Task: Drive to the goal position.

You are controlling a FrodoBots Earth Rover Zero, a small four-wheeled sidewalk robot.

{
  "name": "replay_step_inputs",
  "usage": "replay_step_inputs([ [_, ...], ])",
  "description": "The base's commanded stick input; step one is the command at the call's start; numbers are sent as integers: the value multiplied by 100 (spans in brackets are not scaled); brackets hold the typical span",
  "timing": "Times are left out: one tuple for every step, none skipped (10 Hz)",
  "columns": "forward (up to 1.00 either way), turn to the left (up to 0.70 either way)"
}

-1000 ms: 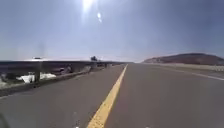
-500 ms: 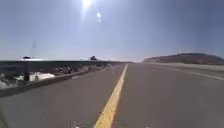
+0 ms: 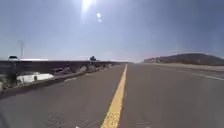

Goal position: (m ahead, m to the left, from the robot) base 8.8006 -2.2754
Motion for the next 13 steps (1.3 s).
replay_step_inputs([
  [85,0],
  [85,0],
  [85,0],
  [85,0],
  [85,0],
  [85,0],
  [85,0],
  [85,0],
  [85,0],
  [85,0],
  [85,0],
  [85,0],
  [85,0],
])
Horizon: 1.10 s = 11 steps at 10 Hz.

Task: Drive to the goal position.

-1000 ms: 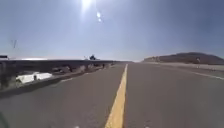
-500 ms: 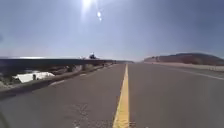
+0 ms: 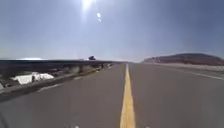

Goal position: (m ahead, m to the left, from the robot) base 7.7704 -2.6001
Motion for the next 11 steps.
replay_step_inputs([
  [85,0],
  [85,0],
  [85,0],
  [85,0],
  [85,0],
  [85,0],
  [85,0],
  [85,0],
  [85,0],
  [85,0],
  [85,0],
])
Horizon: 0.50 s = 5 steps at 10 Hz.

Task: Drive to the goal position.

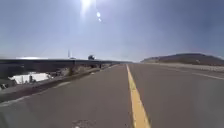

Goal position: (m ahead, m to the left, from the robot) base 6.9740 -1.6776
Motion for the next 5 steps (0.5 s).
replay_step_inputs([
  [85,-28],
  [85,-31],
  [85,-34],
  [85,0],
  [85,0],
])
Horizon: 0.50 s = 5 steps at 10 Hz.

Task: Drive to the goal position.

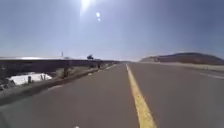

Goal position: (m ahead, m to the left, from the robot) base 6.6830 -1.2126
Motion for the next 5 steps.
replay_step_inputs([
  [85,0],
  [85,0],
  [85,0],
  [85,0],
  [85,0],
])
